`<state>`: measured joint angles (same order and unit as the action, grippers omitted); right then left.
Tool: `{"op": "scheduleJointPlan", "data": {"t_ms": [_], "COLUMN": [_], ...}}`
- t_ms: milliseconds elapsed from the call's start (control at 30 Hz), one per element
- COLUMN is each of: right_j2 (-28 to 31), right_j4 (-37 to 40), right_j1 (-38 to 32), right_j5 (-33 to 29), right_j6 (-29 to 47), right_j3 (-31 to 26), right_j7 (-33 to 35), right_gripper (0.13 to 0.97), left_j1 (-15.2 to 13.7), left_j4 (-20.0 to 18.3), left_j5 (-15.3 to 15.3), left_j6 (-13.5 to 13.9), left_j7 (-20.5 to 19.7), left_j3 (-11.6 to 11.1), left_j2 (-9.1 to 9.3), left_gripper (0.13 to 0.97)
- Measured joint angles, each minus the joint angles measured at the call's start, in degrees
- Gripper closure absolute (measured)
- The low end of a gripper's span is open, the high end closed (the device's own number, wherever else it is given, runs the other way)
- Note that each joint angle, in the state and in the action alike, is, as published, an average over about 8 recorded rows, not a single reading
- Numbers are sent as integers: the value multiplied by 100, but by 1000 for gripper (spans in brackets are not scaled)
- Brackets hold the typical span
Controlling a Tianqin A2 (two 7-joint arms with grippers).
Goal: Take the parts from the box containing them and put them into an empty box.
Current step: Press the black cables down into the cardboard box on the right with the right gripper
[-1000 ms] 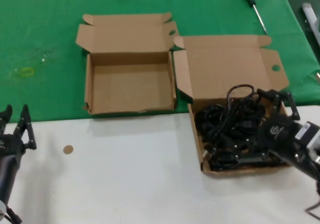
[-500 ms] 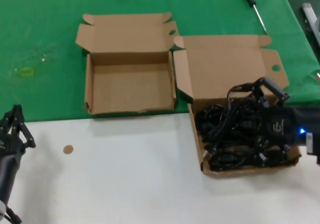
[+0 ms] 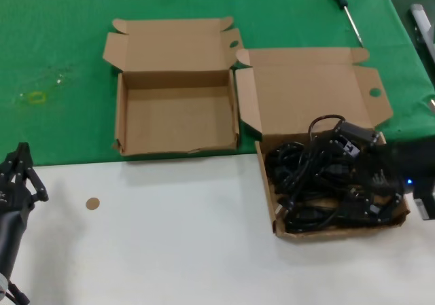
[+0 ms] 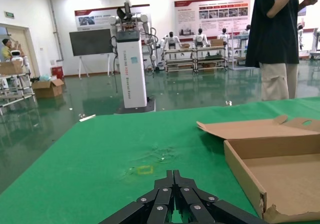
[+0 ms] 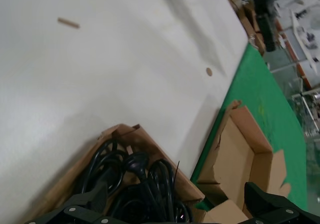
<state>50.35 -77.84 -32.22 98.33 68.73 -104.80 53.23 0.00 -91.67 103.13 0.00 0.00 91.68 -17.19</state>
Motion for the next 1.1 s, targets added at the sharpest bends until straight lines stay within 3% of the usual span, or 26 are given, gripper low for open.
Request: {"op": "scheduleJointPlan", "data": {"t_ms": [600, 867, 1000, 1100], "right_j2": [-537, -658, -680, -672], "right_j4": [985, 1331, 1442, 1483], "right_j1": [-813, -1013, -1059, -1064], "right_j5": [-501, -636, -694, -730], "right_j6": [-146, -279, -342, -382], "right_j3": [-528, -636, -675, -699], "right_j7": [1172, 1334, 1362, 1351], "right_gripper": [157, 257, 257, 322], "left_j1": [0, 0, 0, 0], "left_j4": [0, 0, 0, 0], "left_j5": [-1, -1, -1, -1], "left_j6": [0, 0, 0, 0], "left_j7": [-2, -2, -2, -2], "left_j3": [0, 0, 0, 0], "left_j2": [0, 0, 0, 0], "left_gripper": [945, 945, 945, 945]}}
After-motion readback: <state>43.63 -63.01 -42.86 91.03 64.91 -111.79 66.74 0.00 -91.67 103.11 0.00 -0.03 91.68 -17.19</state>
